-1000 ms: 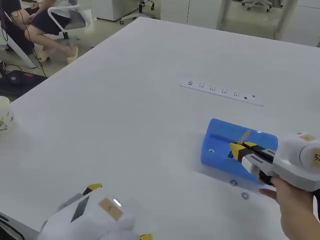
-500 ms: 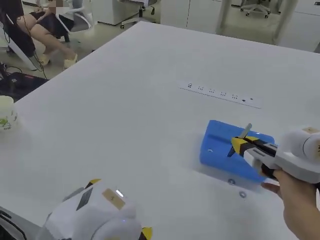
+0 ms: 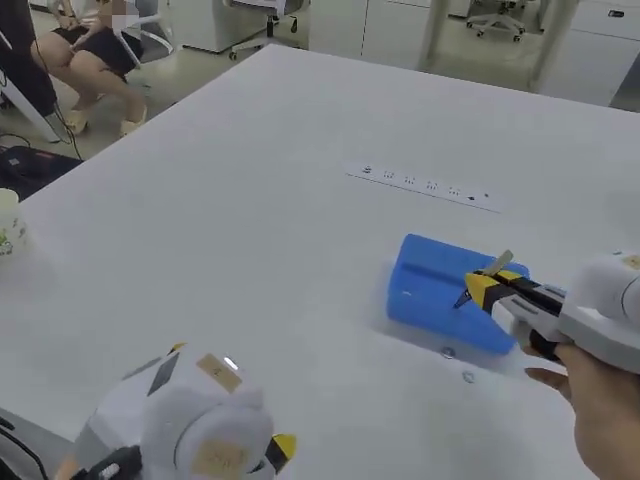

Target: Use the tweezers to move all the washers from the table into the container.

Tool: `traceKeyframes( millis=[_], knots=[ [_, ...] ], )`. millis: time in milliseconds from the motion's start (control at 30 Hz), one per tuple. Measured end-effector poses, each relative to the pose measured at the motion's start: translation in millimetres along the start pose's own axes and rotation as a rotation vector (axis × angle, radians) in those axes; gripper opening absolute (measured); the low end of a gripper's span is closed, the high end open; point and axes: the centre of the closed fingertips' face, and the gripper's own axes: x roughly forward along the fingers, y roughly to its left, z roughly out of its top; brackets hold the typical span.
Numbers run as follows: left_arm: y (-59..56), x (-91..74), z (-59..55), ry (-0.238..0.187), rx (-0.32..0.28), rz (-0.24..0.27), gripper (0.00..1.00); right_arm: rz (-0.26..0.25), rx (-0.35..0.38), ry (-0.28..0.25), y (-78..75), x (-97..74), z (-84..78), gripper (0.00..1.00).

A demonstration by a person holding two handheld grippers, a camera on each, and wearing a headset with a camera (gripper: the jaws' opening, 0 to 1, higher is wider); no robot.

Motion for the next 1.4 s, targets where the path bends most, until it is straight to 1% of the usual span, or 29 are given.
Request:
traceKeyframes(
  millis=[100, 167, 267, 400, 467, 567, 600, 733, 933, 1100, 1233, 1333, 1400],
  knots=[
    [-0.2, -0.1, -0.1, 0.001, 0.003, -0.001, 0.76, -0.005, 0.005, -0.012, 0.2, -6.1, 4.8, 0.02],
    [-0.4, 0.0, -0.6, 0.004, 0.004, -0.002, 0.76, 0.001, 0.017, -0.024, 3.0, -10.8, 8.1, 0.02],
    [-0.3, -0.2, 0.0, 0.001, 0.004, -0.002, 0.76, 0.005, 0.001, -0.024, 7.7, -16.5, 9.1, 0.02],
    [-0.7, -0.1, 0.3, -0.002, 0.005, -0.005, 0.76, 0.016, 0.006, -0.025, 12.3, -20.3, 7.6, 0.02],
    [-1.2, 0.2, 0.2, -0.001, 0.007, -0.008, 0.76, 0.019, 0.007, -0.017, 15.7, -20.8, 3.3, 0.02],
    [-2.4, 0.5, -0.3, 0.002, 0.011, -0.011, 0.76, 0.034, 0.011, 0.003, 20.7, -19.6, -7.7, 0.02],
    [-2.6, 0.6, -0.4, 0.002, 0.012, -0.012, 0.76, 0.039, 0.012, 0.012, 19.3, -17.7, -14.6, 0.02],
    [-3.6, 0.8, -0.9, 0.005, 0.013, -0.015, 0.75, 0.048, 0.022, 0.041, 22.0, -12.8, -29.4, 0.03],
    [-5.5, 1.4, -1.9, 0.011, 0.02, -0.021, 0.75, 0.064, 0.011, 0.074, 27.6, -5.5, -43.4, 0.03],
    [-5.3, 1.5, -2.0, 0.011, 0.019, -0.019, 0.75, 0.079, -0.003, 0.106, 31.9, -1.1, -52.4, 0.03],
    [-3.7, 1.3, -1.5, 0.009, 0.011, -0.014, 0.75, 0.08, -0.035, 0.129, 32.6, 0.5, -58.6, 0.03],
    [-3.9, 1.4, -1.2, 0.008, 0.014, -0.015, 0.75, 0.084, -0.022, 0.125, 33.3, 0.3, -58.6, 0.03],
    [-3.3, 1.5, -1.6, 0.012, 0.015, -0.012, 0.75, 0.083, -0.028, 0.119, 32.4, 0.5, -58.0, 0.03]
  ],
)
